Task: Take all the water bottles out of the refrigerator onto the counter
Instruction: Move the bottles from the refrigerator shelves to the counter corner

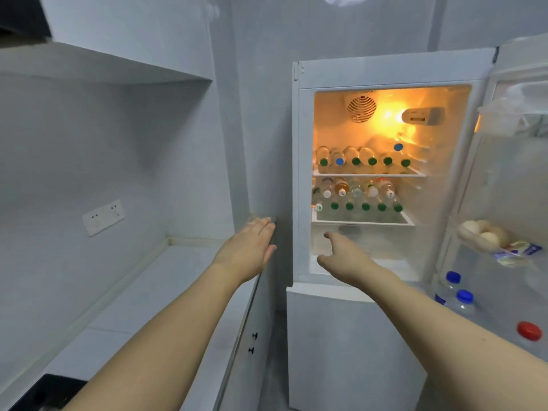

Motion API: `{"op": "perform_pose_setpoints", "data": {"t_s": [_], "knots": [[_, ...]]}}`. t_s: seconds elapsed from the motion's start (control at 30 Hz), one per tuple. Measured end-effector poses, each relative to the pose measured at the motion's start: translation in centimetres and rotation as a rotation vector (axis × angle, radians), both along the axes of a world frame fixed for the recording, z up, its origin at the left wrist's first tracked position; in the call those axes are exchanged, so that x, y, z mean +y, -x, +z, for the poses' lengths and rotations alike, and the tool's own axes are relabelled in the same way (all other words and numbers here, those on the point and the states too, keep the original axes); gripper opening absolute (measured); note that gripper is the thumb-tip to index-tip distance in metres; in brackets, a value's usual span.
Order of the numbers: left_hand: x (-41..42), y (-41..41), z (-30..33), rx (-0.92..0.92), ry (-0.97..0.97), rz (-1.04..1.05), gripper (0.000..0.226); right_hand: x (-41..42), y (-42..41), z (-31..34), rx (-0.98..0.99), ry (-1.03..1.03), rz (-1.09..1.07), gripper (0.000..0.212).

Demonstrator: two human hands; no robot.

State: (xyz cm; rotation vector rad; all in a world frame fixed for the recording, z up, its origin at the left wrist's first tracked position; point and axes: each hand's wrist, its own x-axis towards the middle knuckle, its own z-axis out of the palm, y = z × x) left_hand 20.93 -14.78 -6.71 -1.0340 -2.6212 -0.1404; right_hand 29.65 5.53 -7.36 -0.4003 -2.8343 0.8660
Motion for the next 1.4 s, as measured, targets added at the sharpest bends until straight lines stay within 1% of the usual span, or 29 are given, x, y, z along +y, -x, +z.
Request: {"op": "perform_pose_setpoints", "data": {"t_s": [0.13, 0.37, 0.57, 0.67, 0.8, 0.93, 1.07, 1.13, 1.23, 1.33, 1.4], "knots": [[3.1, 5.1, 2.0, 0.026, -0.028, -0.082, 0.054, 3.3, 4.9, 2.5, 0.02, -0.013, -0.077, 0.062], [10.7, 11.9, 5.1, 0.11, -0.098, -0.229, 0.055, 8.1, 11.0, 5.3, 0.143, -0.048, -0.156, 0.057], [17.4, 15.0, 4.8, 0.132, -0.098, -0.339, 0.052, 13.8, 13.7, 5.6, 0.185, -0.03, -0.219, 0.055], [20.6, 16.8, 4.5, 0.129, -0.098, -0.381, 0.049, 17.6, 15.3, 5.6, 0.184, -0.023, -0.253, 0.058], [25.5, 20.1, 4.4, 0.142, -0.098, -0.378, 0.05, 23.7, 18.2, 6.0, 0.214, -0.003, -0.334, 0.054], [30.1, 23.1, 6.1, 0.191, -0.077, -0.379, 0.052, 28.9, 21.2, 7.3, 0.257, 0.057, -0.379, 0.053], [35.6, 26.7, 8.3, 0.231, -0.042, -0.362, 0.053, 34.1, 24.2, 8.3, 0.332, 0.072, -0.429, 0.043], [38.2, 28.3, 9.4, 0.255, -0.023, -0.346, 0.054, 36.4, 25.3, 8.2, 0.329, 0.079, -0.468, 0.047], [42.1, 30.6, 10.8, 0.277, 0.006, -0.342, 0.054, 39.2, 26.8, 7.6, 0.323, 0.056, -0.501, 0.044], [45.6, 32.7, 11.9, 0.284, 0.033, -0.354, 0.052, 42.1, 29.0, 6.9, 0.297, 0.041, -0.54, 0.051], [47.8, 33.8, 12.5, 0.286, 0.063, -0.366, 0.053, 43.5, 30.4, 6.5, 0.294, 0.017, -0.551, 0.049]]}}
